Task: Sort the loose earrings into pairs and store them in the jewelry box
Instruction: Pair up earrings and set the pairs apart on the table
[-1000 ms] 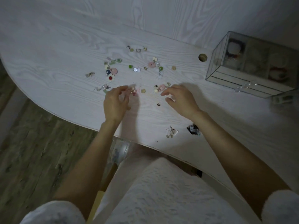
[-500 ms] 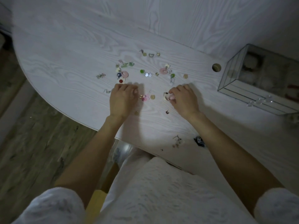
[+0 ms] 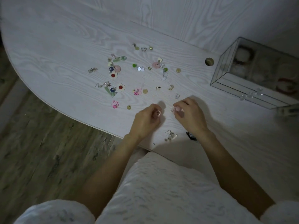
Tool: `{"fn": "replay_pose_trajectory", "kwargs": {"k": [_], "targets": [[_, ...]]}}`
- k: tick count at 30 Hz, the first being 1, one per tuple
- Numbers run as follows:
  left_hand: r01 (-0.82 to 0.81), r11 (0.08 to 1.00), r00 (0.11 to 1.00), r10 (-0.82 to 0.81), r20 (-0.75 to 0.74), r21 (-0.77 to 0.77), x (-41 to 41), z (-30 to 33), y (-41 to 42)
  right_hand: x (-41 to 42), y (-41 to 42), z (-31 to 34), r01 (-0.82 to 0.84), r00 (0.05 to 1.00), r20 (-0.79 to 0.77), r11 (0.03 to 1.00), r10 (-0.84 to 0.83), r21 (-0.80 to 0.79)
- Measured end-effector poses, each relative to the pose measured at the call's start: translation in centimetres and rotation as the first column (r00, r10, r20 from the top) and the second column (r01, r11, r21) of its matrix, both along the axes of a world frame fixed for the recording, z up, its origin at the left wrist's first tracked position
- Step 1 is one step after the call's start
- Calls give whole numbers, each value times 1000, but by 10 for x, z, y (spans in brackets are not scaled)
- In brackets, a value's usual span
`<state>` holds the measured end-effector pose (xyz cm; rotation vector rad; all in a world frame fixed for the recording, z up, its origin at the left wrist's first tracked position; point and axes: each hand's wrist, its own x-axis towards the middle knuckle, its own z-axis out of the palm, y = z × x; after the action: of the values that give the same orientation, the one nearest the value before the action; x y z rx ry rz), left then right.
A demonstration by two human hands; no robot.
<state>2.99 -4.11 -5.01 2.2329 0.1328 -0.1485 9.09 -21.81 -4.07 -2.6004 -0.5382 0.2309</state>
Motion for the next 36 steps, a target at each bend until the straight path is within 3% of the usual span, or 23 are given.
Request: {"fn": "replay_pose_trajectory", "kwargs": {"k": [7, 12, 16, 22, 27, 36], "targets": [[140, 984, 982, -152, 115, 109, 10, -6, -30, -7, -32, -3, 198, 971, -145, 980, -191, 32], [144, 971, 981, -166, 105, 192, 15, -6, -43, -8, -32, 5, 314, 906, -275, 947, -321, -69], [44, 990, 998, -50, 41, 135, 15, -6, -51, -18, -21, 1, 237, 940, -246, 971, -238, -36], [57, 991, 998, -60, 16, 124, 24, -2, -63, -23, -17, -7, 246, 956, -160, 969, -245, -11], [70, 990, 997, -71, 4, 120, 27, -3, -63, -24, -16, -5, 246, 948, -227, 966, -222, 81], [96, 991, 995, -95, -18, 88, 24, 1, -63, -23, -12, 2, 340, 903, -306, 937, -302, 78]]}}
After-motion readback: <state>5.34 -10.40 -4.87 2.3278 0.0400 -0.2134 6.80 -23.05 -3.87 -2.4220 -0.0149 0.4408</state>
